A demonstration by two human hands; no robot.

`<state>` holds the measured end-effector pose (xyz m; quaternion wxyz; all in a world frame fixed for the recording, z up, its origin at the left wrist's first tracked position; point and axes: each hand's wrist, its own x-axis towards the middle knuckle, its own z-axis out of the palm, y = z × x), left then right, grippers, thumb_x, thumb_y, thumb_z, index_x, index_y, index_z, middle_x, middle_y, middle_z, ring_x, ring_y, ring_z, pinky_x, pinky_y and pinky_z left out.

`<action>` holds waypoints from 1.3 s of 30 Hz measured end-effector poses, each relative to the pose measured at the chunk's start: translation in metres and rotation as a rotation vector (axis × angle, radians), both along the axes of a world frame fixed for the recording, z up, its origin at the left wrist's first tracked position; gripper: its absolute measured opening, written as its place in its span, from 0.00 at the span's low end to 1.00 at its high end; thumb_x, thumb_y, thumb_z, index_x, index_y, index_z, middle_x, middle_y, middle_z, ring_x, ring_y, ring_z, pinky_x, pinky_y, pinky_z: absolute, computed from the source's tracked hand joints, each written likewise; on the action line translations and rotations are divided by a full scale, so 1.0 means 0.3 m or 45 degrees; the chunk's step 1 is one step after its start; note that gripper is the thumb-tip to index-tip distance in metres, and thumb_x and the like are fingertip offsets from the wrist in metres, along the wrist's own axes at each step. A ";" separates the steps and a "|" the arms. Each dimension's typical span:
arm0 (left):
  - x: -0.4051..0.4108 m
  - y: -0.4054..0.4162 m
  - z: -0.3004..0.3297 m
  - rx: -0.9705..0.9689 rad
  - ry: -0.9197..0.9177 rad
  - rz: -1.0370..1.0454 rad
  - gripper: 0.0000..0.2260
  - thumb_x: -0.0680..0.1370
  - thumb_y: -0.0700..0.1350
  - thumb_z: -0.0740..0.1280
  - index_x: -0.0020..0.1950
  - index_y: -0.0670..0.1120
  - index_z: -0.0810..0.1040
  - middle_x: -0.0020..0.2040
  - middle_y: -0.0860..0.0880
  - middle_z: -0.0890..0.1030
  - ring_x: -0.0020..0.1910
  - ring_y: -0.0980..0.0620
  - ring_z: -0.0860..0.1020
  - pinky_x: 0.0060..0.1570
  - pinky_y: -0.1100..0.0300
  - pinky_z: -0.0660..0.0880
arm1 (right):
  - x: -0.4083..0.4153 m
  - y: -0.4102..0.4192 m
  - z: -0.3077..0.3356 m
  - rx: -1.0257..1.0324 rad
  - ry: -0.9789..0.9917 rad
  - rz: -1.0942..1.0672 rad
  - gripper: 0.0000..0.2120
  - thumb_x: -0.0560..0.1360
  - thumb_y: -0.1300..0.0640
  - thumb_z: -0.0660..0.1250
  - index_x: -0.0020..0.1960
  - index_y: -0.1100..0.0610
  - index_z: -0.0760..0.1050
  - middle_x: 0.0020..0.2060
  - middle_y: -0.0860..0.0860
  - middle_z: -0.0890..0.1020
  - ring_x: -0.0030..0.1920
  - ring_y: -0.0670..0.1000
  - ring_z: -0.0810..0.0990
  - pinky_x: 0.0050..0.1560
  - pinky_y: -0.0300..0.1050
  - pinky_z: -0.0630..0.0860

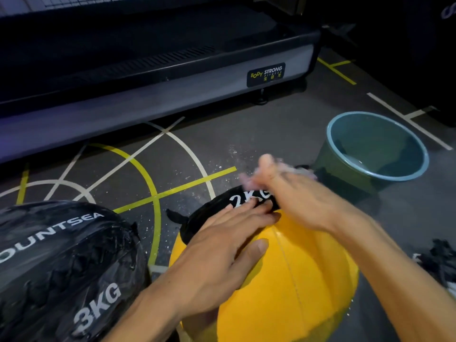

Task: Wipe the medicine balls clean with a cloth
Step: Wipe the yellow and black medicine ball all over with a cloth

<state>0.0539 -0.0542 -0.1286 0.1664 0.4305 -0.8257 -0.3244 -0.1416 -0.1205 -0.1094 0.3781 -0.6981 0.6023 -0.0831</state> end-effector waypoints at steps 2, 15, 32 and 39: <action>-0.010 0.002 -0.006 -0.028 -0.011 -0.020 0.16 0.87 0.54 0.55 0.74 0.59 0.70 0.72 0.66 0.70 0.75 0.63 0.64 0.77 0.56 0.59 | 0.066 0.014 0.019 -0.009 -0.058 0.226 0.42 0.76 0.25 0.31 0.61 0.37 0.81 0.67 0.33 0.76 0.77 0.39 0.61 0.79 0.58 0.54; 0.029 0.009 -0.020 0.068 0.080 0.029 0.18 0.88 0.52 0.53 0.77 0.62 0.68 0.77 0.71 0.62 0.78 0.69 0.54 0.78 0.64 0.48 | -0.028 -0.022 0.012 0.003 -0.114 -0.011 0.38 0.79 0.31 0.33 0.60 0.38 0.82 0.65 0.35 0.79 0.67 0.35 0.70 0.70 0.41 0.61; 0.109 -0.016 -0.033 0.162 0.282 0.331 0.14 0.86 0.58 0.57 0.68 0.65 0.77 0.70 0.73 0.71 0.74 0.70 0.64 0.73 0.58 0.61 | -0.130 0.114 -0.060 -0.331 -0.184 -0.030 0.26 0.84 0.37 0.34 0.70 0.23 0.65 0.74 0.30 0.66 0.75 0.35 0.60 0.73 0.41 0.60; 0.104 -0.034 -0.037 0.176 0.286 0.299 0.14 0.86 0.53 0.58 0.67 0.63 0.78 0.69 0.71 0.74 0.72 0.69 0.68 0.70 0.61 0.65 | -0.004 0.213 -0.007 -0.494 -0.217 0.080 0.29 0.84 0.38 0.39 0.70 0.41 0.75 0.66 0.22 0.69 0.68 0.22 0.59 0.67 0.22 0.54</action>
